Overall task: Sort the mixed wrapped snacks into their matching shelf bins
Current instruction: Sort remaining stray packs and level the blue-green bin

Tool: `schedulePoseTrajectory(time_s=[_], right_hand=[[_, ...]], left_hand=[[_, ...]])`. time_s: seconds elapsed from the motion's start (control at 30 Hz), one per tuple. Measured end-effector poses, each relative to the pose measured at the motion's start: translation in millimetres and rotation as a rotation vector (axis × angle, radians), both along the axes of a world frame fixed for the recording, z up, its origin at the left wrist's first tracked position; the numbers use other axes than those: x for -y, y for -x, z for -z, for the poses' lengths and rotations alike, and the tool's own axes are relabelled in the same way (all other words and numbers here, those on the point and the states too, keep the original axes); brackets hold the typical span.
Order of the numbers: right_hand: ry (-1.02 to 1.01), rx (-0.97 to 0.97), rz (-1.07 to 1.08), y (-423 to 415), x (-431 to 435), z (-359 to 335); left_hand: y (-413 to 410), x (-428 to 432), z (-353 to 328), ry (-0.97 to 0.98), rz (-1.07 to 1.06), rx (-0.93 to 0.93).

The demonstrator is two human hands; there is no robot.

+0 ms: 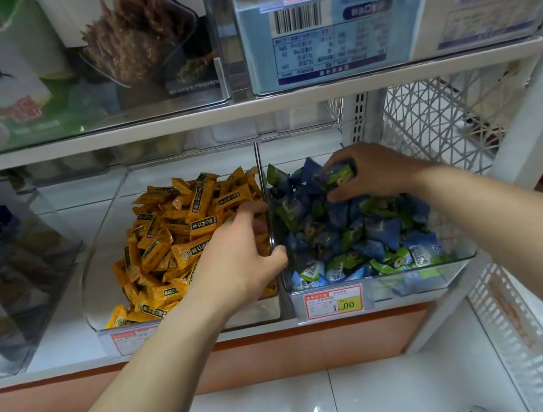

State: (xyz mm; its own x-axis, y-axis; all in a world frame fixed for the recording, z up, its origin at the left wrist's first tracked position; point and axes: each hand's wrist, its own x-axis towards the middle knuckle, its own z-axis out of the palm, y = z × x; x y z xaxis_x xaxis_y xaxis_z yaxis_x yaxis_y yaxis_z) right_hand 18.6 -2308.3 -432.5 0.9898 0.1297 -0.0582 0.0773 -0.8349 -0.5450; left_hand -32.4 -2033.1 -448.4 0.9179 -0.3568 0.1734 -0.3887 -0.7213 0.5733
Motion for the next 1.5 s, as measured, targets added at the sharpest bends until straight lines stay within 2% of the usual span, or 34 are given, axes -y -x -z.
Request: schedulePoseTrajectory(time_s=[0.1, 0.17, 0.23, 0.3, 0.43, 0.53, 0.67, 0.77, 0.83, 0.97, 1.07, 1.13, 1.2, 1.3, 1.37, 1.5], right_hand=[[0.323, -0.109, -0.012, 4, 1, -10], [0.518, -0.032, 0.016, 10, -14, -9], [0.623, 0.13, 0.028, 18, -29, -7], [0.664, 0.12, 0.111, 25, -30, 1], [0.67, -0.211, 0.386, 37, -11, 27], [0.442, -0.305, 0.347, 42, -14, 49], [0.041, -0.227, 0.294, 35, -32, 63], [-0.274, -0.216, 0.175, 32, -50, 57], [-0.343, -0.217, 0.069, 34, -55, 41], [-0.053, -0.08, 0.037, 53, -28, -4], [0.073, 0.13, 0.149, 89, 6, -22], [0.121, 0.176, 0.192, 119, 18, -17], [0.177, 0.13, 0.156, 141, 17, -2], [0.236, 0.047, 0.107, 149, 5, 23], [0.257, 0.028, 0.164, 146, -7, 33], [0.353, -0.026, 0.252, 133, -15, 44]], left_hand=[[-2, -3, -1, 0.013, 0.014, -0.025], [-2, -4, -1, 0.016, 0.021, -0.03], [-1, -4, -1, 0.025, 0.028, -0.027], [-1, -5, 0, 0.031, 0.037, -0.024], [-1, -6, 3, 0.031, 0.041, -0.015], [-3, -4, 3, 0.011, 0.026, 0.01], [-5, -2, 2, 0.003, 0.026, 0.003], [-5, -1, 0, 0.004, 0.023, 0.006], [-6, -3, -1, 0.009, 0.028, 0.001], [-3, -6, -4, -0.02, 0.044, -0.034], [3, 3, -13, -0.158, -0.039, 0.208], [7, 22, -24, -0.093, -0.003, 0.301], [6, 52, -29, -0.016, 0.123, 0.244], [-12, 109, -21, -0.086, 0.285, 0.034], [-31, 138, -10, -0.173, 0.305, -0.083], [-69, 167, 19, -0.431, 0.224, -0.153]])
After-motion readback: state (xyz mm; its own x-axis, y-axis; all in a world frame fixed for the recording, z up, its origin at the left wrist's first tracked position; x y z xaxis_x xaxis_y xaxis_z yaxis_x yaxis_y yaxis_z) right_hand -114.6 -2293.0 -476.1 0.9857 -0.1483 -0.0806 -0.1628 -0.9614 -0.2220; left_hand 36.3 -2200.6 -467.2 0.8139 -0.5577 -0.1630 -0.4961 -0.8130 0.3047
